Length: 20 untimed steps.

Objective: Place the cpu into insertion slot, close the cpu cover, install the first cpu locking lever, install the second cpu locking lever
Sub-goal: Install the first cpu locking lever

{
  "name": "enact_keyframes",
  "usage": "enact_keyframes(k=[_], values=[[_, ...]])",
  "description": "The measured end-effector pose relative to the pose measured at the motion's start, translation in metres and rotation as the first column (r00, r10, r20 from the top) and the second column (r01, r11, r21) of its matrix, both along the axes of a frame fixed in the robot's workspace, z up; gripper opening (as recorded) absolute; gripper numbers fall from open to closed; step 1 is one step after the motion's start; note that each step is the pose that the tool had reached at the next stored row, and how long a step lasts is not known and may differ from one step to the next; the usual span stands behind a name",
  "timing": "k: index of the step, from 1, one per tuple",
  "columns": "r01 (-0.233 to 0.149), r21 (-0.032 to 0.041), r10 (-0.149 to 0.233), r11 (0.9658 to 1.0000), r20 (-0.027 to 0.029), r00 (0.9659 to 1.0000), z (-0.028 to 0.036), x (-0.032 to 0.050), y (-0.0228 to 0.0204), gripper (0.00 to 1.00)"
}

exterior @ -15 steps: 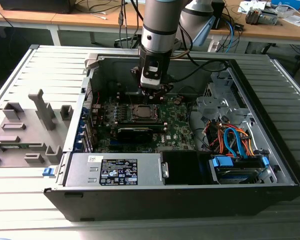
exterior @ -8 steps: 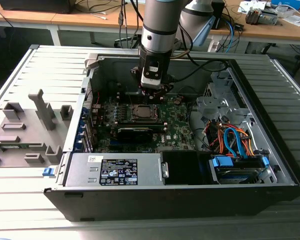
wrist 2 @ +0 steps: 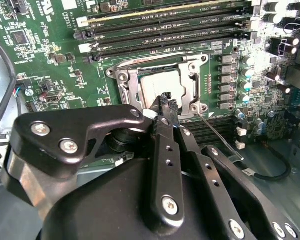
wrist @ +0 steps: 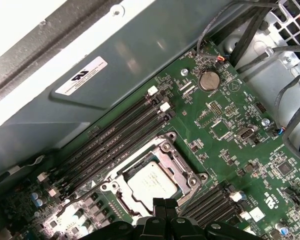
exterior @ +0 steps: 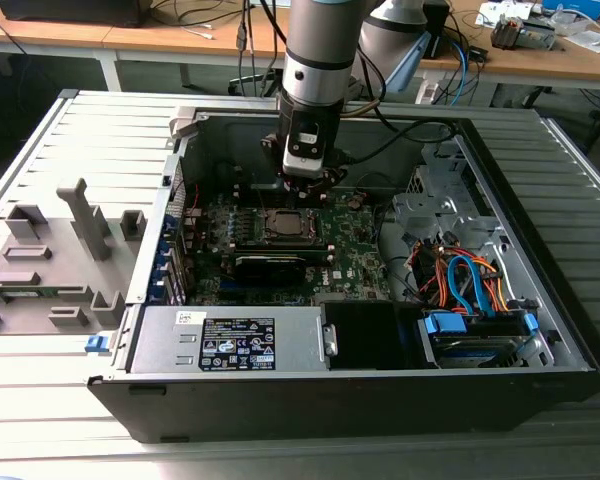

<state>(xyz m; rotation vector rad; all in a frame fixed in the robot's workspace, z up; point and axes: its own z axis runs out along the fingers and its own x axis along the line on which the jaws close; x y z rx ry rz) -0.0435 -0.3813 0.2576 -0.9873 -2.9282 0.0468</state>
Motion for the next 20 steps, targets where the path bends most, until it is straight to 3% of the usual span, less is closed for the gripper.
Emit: enact_keyframes(k=[20], values=[[-0.042,0.0000,0.042,0.9991,0.0000,0.9991,0.0000,0.0000,0.0000,0.11]])
